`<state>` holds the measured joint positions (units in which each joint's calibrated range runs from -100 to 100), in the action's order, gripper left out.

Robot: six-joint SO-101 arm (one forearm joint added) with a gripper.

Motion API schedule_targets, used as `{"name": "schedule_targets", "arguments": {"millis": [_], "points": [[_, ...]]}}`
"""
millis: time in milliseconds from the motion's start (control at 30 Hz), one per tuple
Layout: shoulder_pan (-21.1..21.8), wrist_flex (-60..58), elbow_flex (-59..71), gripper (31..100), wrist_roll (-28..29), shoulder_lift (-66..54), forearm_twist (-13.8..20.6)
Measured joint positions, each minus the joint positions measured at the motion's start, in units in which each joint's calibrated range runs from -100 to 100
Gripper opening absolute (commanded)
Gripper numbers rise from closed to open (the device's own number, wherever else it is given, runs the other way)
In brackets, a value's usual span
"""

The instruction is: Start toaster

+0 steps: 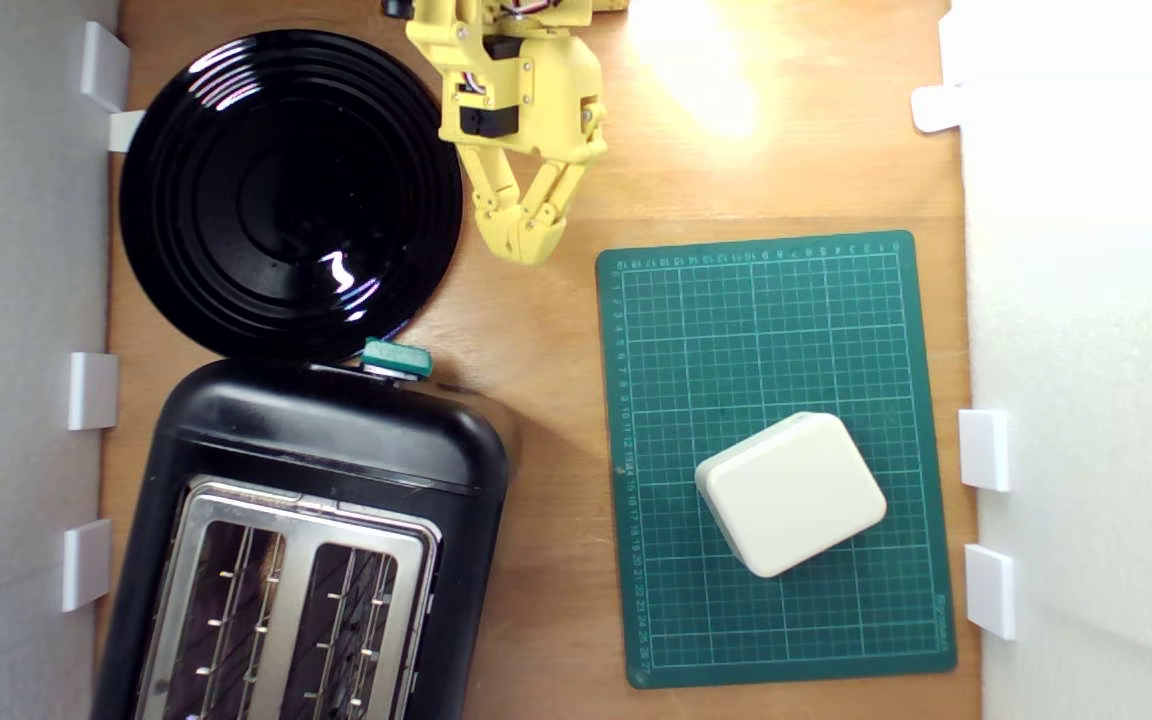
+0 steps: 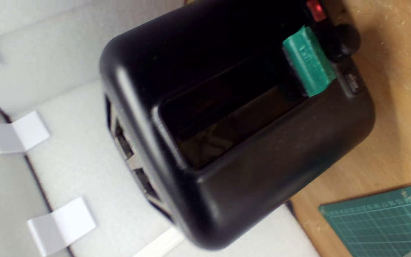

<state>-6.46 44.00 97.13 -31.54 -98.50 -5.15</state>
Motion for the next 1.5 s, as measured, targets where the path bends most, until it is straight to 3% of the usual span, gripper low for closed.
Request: {"name": "schedule_targets", "arguments": {"millis": [567,1500], "points": [[0.00,9.36,1.58,31.5,7.65,-0.17,-1.35],[0.00,11.15,1.58,31.5,8.24,-0.17,-1.35]]}}
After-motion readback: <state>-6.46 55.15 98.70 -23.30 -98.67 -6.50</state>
